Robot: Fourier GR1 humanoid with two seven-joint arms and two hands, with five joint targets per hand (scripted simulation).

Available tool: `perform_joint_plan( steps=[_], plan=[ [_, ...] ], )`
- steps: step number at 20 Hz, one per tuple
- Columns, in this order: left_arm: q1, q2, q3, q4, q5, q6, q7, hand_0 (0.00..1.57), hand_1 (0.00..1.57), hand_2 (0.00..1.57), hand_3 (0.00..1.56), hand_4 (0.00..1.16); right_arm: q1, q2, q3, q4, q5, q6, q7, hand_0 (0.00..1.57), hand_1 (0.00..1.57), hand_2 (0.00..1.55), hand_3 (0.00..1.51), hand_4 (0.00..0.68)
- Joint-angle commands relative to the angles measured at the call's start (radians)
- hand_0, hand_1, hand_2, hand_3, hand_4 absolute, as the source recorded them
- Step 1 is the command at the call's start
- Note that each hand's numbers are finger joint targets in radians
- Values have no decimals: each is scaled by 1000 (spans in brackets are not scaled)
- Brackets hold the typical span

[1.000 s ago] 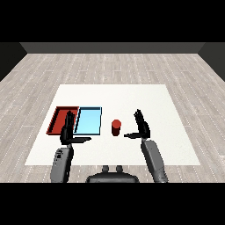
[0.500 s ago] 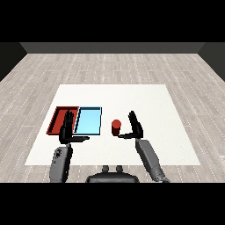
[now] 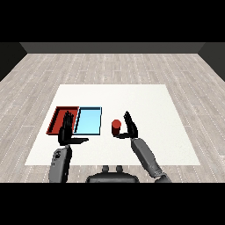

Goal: Pick the red can and put it in the red box

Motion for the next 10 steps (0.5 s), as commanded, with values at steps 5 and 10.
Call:
perform_joint_plan(
  steps=[5, 10],
  plan=[
    [-38, -25, -37, -11, -29, 32, 37, 0, 0, 0, 0, 0, -27, 0, 55, 75, -74, -33, -59, 0, 0, 0, 0, 0],
    [-25, -31, -16, 93, -35, 22, -73, 0, 0, 0, 0, 0, -67, 0, 159, 132, -169, -93, -87, 0, 0, 0, 0, 0]
  ],
)
